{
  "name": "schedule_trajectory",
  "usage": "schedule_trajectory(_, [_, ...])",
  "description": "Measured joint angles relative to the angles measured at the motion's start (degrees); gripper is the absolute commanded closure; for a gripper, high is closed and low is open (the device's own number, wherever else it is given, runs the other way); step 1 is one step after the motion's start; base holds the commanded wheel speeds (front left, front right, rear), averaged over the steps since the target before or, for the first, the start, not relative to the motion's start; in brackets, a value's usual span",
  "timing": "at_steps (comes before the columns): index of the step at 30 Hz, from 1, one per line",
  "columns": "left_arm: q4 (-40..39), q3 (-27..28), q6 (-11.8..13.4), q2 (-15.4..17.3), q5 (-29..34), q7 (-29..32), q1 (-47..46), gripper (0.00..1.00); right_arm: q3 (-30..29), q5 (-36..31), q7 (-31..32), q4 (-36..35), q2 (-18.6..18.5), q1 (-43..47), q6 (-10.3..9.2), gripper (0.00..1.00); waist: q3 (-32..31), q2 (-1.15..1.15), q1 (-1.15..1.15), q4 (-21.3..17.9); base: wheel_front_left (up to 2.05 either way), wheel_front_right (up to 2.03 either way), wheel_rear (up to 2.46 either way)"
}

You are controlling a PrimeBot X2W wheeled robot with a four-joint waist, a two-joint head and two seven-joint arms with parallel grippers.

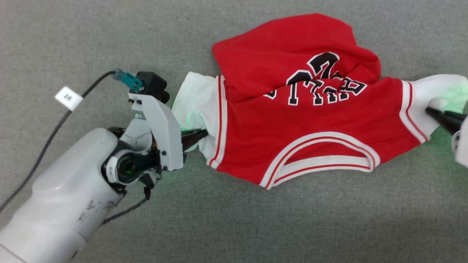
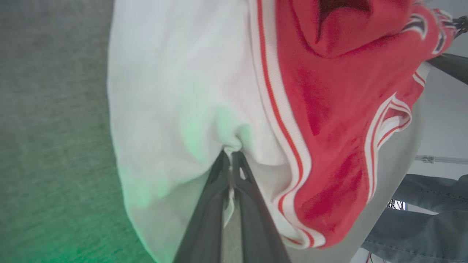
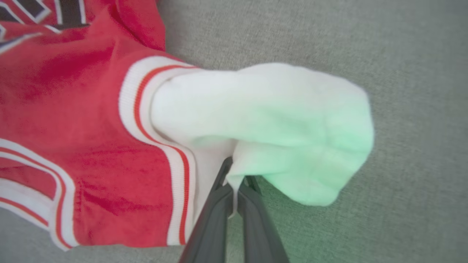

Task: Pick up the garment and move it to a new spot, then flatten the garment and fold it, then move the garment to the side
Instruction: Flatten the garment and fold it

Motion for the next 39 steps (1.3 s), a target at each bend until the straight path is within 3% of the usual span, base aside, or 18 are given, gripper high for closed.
schedule_trajectory(5, [-4.6,3.4,-0.1,2.1,0.0,-5.9,1.5,1.00,-4.7,2.5,-3.1,-4.2,-2.6,2.0,-0.01,1.00,-2.1,0.00,0.00,1.1,0.00,0.00,0.00])
schedule_trajectory(10, [-7.3,7.1,1.0,3.1,0.0,-9.0,-0.7,1.00,-9.2,2.4,-4.6,-4.5,-1.7,1.2,-0.01,1.00,-3.1,0.00,0.00,2.8,0.00,0.00,0.00])
schedule_trajectory(16, [-4.1,11.5,2.6,0.4,-0.7,-11.6,-8.9,1.00,-15.0,1.3,-5.9,-1.4,5.0,-7.6,-0.01,1.00,-2.7,0.00,0.00,4.0,0.00,0.00,0.00])
schedule_trajectory(24, [12.1,12.7,4.4,-4.8,6.4,-16.8,-26.7,1.00,-21.6,-6.0,-10.0,8.3,14.7,-27.0,-0.01,1.00,1.2,0.00,0.00,3.9,0.00,0.00,0.00])
schedule_trajectory(32, [26.8,17.2,1.3,-9.2,11.0,-31.7,-45.1,1.00,-27.2,-12.7,-18.0,18.3,20.7,-45.9,0.00,1.00,5.4,0.00,0.00,2.8,0.00,0.00,0.00])
schedule_trajectory(35, [30.6,19.7,-0.8,-10.6,10.5,-36.9,-49.5,1.00,-27.9,-13.7,-20.5,20.7,21.5,-50.0,0.01,1.00,6.0,0.00,0.00,2.2,0.00,0.00,0.00])
schedule_trajectory(39, [34.5,20.1,-4.0,-12.4,9.5,-38.5,-50.5,1.00,-26.7,-13.9,-21.8,22.2,20.9,-51.4,0.01,1.00,5.3,0.00,0.00,2.2,0.00,0.00,0.00])
